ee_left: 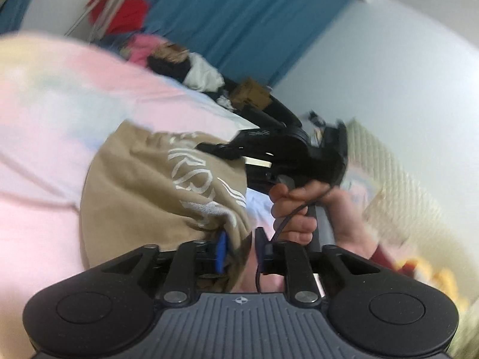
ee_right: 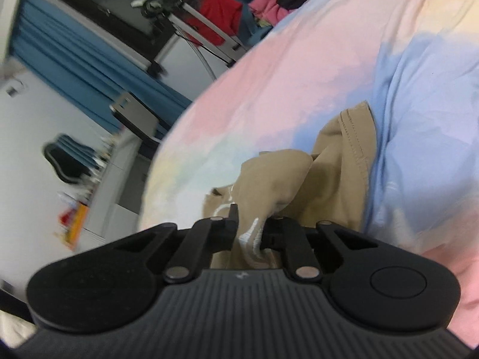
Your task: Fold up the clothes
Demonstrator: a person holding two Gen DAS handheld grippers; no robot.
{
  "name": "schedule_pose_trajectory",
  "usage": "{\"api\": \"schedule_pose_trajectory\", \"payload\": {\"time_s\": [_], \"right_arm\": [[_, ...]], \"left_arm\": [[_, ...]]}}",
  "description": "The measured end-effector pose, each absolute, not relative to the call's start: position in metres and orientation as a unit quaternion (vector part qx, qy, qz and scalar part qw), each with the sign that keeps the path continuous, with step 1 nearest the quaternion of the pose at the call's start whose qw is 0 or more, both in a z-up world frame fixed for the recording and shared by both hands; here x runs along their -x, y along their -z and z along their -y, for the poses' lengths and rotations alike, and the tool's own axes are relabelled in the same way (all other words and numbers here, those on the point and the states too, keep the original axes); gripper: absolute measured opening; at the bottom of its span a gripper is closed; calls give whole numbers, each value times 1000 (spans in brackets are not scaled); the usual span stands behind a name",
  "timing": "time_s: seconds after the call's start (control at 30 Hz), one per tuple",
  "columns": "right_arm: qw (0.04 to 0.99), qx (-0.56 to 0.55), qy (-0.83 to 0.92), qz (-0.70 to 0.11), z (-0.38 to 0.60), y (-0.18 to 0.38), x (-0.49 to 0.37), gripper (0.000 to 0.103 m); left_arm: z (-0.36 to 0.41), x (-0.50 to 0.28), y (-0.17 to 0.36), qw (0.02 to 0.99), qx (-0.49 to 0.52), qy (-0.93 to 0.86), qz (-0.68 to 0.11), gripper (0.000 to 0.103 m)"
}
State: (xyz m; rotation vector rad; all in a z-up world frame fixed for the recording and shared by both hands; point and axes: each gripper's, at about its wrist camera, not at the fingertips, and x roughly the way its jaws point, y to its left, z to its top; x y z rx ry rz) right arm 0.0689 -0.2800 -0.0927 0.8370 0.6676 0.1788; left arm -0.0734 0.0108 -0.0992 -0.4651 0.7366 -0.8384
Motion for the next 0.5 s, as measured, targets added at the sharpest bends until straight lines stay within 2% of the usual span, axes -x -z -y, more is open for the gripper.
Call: {"api": "schedule_pose_trajectory", "payload": {"time_s": [0.03,0.07,0.13,0.23,0.37,0.5], "right_arm": [[858,-397,-88,-313,280,91,-68,12],[860,-396,-91,-309,279,90,-66,12],[861,-395,-97,-305,277,88,-66,12],[863,-393,-105,-300,274,85,-64,12],[858,-406,-107,-294,279,86,-60,12],[856,-424,-101,-277,287,86,-47,12]], "left_arm": [[-17,75,100,814,253,386,-352,47],[-24,78,100,805,289,377,-356,56],[-34,88,101,784,362,358,-355,86],[-35,103,115,724,482,335,-361,97],[-11,108,145,624,597,309,-398,98],[23,93,169,564,654,295,-408,101]]}}
